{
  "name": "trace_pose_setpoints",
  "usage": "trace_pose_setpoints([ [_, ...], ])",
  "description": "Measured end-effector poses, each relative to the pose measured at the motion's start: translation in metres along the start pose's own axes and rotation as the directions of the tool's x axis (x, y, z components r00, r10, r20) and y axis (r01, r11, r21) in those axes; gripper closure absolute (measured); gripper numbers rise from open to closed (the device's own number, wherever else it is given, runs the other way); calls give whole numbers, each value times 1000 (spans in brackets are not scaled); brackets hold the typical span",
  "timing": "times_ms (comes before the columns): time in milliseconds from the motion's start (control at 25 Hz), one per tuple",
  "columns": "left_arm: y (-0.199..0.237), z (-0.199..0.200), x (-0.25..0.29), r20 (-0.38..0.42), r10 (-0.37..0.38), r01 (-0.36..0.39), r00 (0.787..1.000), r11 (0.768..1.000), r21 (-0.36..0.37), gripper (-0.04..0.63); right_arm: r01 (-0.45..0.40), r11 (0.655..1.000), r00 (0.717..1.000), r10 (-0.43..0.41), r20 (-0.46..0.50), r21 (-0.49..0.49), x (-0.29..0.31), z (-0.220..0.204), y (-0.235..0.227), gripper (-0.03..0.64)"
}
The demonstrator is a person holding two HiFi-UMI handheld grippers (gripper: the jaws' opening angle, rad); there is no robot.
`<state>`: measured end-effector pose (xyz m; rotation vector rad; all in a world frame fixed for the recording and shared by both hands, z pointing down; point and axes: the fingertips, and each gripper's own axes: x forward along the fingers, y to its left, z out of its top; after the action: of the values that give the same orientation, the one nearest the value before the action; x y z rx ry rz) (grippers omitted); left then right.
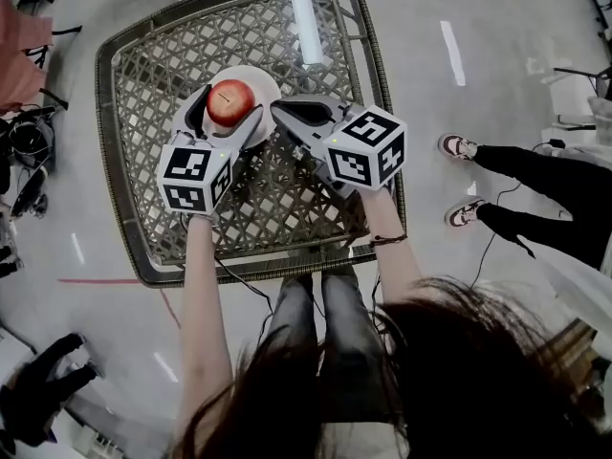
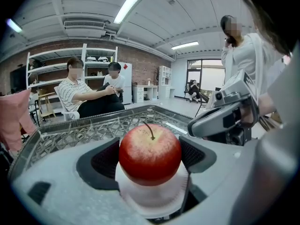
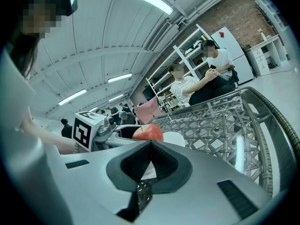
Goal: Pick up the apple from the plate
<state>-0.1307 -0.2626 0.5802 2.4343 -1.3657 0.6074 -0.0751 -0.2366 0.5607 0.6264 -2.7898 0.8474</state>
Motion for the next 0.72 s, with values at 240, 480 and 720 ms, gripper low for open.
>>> trace_pose_setpoints([
  [240,-3,5,-10,10,3,-3,1000,999,-33,195,4,1000,1000,-4,-6,-7,-3,9,4,607],
  [480,-5,17,-22,20,10,-9,1000,998,-58,195,5,1000,1000,-5,-7,-13,-8,21,12,607],
  [720,-10,23,-36,23,13,-11,1000,996,-91,195,3,1000,1000,-3,-22,-18,-14,28,22,607],
])
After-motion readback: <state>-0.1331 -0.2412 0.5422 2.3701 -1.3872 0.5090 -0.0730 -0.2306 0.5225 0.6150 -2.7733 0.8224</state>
